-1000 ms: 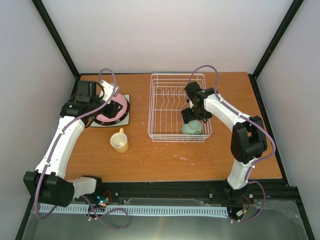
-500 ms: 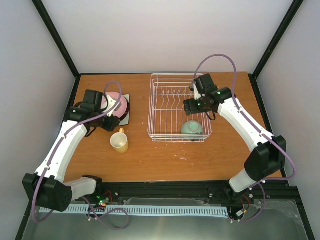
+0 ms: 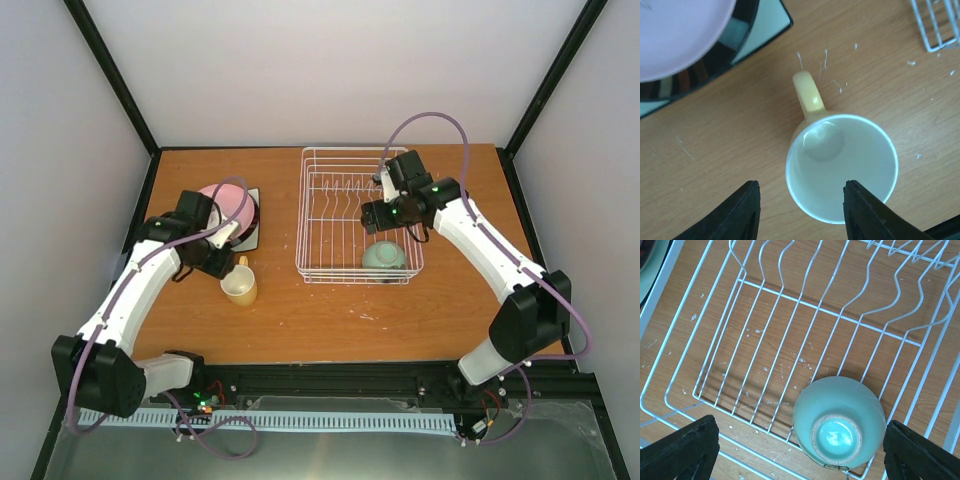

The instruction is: Load the mixed dishes into the dish rack

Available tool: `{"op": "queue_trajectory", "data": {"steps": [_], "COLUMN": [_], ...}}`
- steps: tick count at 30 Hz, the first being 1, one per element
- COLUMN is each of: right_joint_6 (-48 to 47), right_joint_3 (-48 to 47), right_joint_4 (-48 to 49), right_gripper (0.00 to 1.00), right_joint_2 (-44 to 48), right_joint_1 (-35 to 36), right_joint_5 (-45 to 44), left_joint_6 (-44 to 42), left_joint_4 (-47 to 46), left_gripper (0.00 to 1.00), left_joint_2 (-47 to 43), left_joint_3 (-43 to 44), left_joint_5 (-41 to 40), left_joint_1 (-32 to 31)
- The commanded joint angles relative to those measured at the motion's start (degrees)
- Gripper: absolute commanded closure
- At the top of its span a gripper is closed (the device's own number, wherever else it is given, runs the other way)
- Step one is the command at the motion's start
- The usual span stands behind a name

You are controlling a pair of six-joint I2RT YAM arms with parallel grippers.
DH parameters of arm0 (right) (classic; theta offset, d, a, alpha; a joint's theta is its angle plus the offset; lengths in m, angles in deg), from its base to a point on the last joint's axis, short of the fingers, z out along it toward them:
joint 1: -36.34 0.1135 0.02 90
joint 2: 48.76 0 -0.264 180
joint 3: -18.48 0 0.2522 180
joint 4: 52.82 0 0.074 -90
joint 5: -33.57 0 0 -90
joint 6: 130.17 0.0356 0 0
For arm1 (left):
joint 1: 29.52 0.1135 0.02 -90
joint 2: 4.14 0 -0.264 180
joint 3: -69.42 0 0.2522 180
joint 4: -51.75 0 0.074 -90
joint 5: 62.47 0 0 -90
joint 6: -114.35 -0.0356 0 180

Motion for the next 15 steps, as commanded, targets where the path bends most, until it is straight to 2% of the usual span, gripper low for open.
{"op": "queue_trajectory", "data": {"steps": [1, 15], "right_joint_6": [-0.6, -1.1], "right_joint_3": [1.2, 2.0], "right_joint_4": [1.2, 1.7], "right_gripper": [0.12, 0.12], "right_joint_2": [1.8, 3.1], "right_joint_1": [0.6, 0.5], "right_joint_5": [0.4, 0.9], "left_joint_6": [2.4, 2.3], "left_joint_4": [1.8, -1.7], "left_gripper": [0.54, 0.52], "left_joint_2": [1.7, 5.6], "left_joint_3": [-2.5, -5.1], "left_joint_5": [-0.7, -0.5], "left_joint_1": [-0.2, -0.3]}}
